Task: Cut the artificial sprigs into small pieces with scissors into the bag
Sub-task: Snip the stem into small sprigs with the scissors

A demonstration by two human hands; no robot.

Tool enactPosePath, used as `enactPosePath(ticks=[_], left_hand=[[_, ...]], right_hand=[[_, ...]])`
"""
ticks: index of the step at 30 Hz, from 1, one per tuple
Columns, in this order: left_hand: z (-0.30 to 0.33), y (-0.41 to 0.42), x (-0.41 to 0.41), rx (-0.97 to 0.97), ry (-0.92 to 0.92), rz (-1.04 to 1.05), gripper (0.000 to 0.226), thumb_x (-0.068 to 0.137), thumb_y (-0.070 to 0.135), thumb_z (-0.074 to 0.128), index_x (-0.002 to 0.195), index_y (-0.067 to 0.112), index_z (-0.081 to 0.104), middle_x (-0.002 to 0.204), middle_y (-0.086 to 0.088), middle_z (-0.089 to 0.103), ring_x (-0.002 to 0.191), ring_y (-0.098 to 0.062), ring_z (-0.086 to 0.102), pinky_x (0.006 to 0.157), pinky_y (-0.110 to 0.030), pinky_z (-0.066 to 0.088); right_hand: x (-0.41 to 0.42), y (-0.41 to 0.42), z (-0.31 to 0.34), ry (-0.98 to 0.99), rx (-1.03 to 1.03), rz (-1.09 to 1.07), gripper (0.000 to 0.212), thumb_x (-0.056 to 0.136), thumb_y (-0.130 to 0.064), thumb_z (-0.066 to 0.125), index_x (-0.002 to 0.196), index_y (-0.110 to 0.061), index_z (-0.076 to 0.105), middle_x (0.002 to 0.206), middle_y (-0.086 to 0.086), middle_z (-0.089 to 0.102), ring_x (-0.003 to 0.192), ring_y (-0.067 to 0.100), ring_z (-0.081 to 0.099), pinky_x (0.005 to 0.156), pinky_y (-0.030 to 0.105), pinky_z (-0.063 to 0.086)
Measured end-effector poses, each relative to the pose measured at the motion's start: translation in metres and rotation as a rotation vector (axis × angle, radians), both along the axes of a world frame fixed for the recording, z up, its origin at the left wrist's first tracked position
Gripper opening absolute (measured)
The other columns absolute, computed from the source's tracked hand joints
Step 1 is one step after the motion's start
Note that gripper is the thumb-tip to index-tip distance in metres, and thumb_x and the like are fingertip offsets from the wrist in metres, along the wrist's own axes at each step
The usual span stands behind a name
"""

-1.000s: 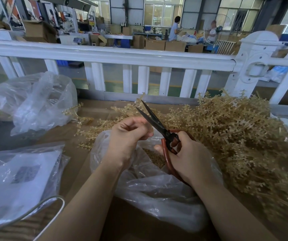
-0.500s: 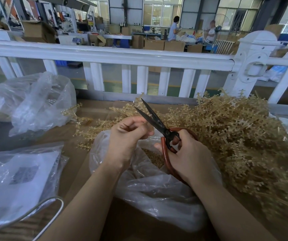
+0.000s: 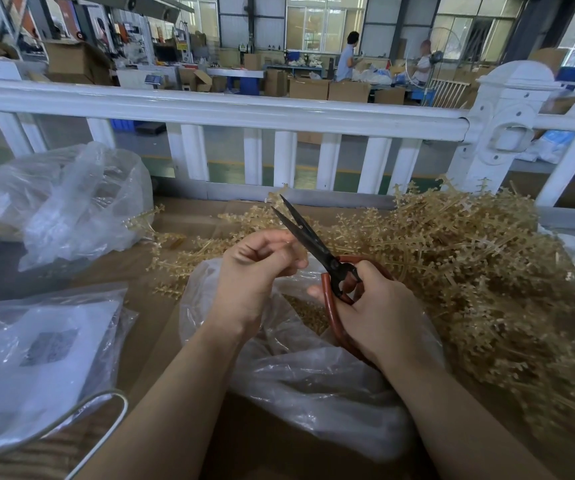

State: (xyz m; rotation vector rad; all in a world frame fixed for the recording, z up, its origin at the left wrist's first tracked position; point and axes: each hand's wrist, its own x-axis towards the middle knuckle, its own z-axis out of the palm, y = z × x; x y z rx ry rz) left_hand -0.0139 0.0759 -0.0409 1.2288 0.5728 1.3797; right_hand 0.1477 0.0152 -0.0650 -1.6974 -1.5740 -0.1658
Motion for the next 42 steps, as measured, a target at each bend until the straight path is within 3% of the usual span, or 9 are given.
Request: enactPosePath(ticks=[12,19,22,24,27,31,35,39,42], left_hand=[[0.0013,-0.0023,-0.0005,-0.036,0.005,0.006,0.014,0.089,-0.009,0.059,0.092,0.003,0.066,0.070,-0.008,0.072,0.065,-0.015,0.067,0.068,-0.024,0.055],[0.0012,-0.0014,0.0002,-0.064,0.004,0.011,0.013,0.089,-0.008,0.060,0.093,0.003,0.066,0.071,-0.008,0.072,0.066,-0.016,0.067,0.070,-0.025,0.055],[0.0006,-0.0010,-0.0002,-0.087,0.002,-0.006,0.012,0.089,-0.007,0.061,0.093,0.003,0.067,0.073,-0.009,0.072,0.067,-0.016,0.068,0.069,-0.023,0.056],[0.0006,-0.0011,-0.0007,-0.109,0.022,-0.017,0.013,0.088,-0.003,0.064,0.090,0.007,0.071,0.075,-0.007,0.073,0.068,-0.015,0.068,0.069,-0.022,0.056],[-0.0001,-0.0017,0.0000,-0.137,0.122,-0.040,0.012,0.084,0.003,0.070,0.085,0.013,0.076,0.077,-0.007,0.074,0.068,-0.013,0.068,0.063,-0.021,0.053],[-0.0023,-0.0025,0.0038,-0.148,0.261,-0.072,0.018,0.082,0.001,0.074,0.079,0.017,0.081,0.072,-0.009,0.071,0.064,-0.013,0.063,0.061,-0.021,0.052],[-0.0031,-0.0056,0.0061,-0.091,0.369,-0.109,0.021,0.082,0.000,0.075,0.076,0.020,0.080,0.067,-0.005,0.070,0.060,-0.011,0.062,0.062,-0.020,0.052],[-0.0049,-0.0079,0.0083,0.040,0.500,-0.104,0.014,0.082,0.000,0.075,0.082,0.013,0.080,0.066,0.005,0.073,0.062,-0.003,0.066,0.067,-0.016,0.053],[-0.0076,-0.0069,0.0089,0.079,0.621,-0.060,0.009,0.084,0.011,0.077,0.078,0.016,0.081,0.065,-0.002,0.072,0.058,-0.009,0.064,0.064,-0.022,0.053]], right_hand=[[-0.0004,0.0001,0.0017,0.031,-0.020,0.012,0.050,0.081,-0.066,0.069,0.080,-0.018,0.057,0.069,-0.006,0.065,0.063,0.016,0.064,0.058,0.036,0.056],[0.0009,0.0002,0.0023,0.050,-0.051,0.026,0.055,0.082,-0.069,0.065,0.082,-0.014,0.060,0.073,-0.003,0.068,0.066,0.018,0.067,0.063,0.039,0.057],[-0.0008,-0.0001,0.0005,0.101,-0.017,0.050,0.058,0.077,-0.074,0.061,0.079,-0.016,0.061,0.067,-0.007,0.066,0.062,0.012,0.065,0.060,0.033,0.055],[-0.0019,0.0011,-0.0013,0.234,0.024,0.083,0.057,0.076,-0.074,0.061,0.076,-0.017,0.064,0.063,-0.009,0.065,0.060,0.006,0.063,0.057,0.025,0.051],[0.0000,0.0057,-0.0013,0.461,0.006,0.103,0.032,0.082,-0.054,0.075,0.073,-0.024,0.066,0.062,-0.012,0.067,0.059,0.001,0.064,0.051,0.013,0.043],[0.0022,0.0073,0.0022,0.684,-0.012,0.192,0.018,0.084,-0.036,0.080,0.077,-0.022,0.071,0.068,-0.009,0.072,0.057,0.004,0.066,0.051,0.016,0.049],[0.0001,0.0057,0.0058,0.699,-0.037,0.264,0.008,0.085,-0.026,0.080,0.083,-0.027,0.073,0.077,-0.012,0.074,0.067,0.002,0.069,0.058,0.013,0.051],[-0.0029,0.0047,0.0070,0.687,-0.058,0.291,0.017,0.085,-0.014,0.079,0.082,-0.027,0.070,0.079,-0.013,0.074,0.067,0.000,0.068,0.058,0.011,0.050],[-0.0046,0.0040,0.0080,0.690,-0.053,0.304,0.019,0.086,-0.009,0.078,0.081,-0.025,0.070,0.079,-0.009,0.074,0.065,-0.001,0.067,0.059,0.012,0.050]])
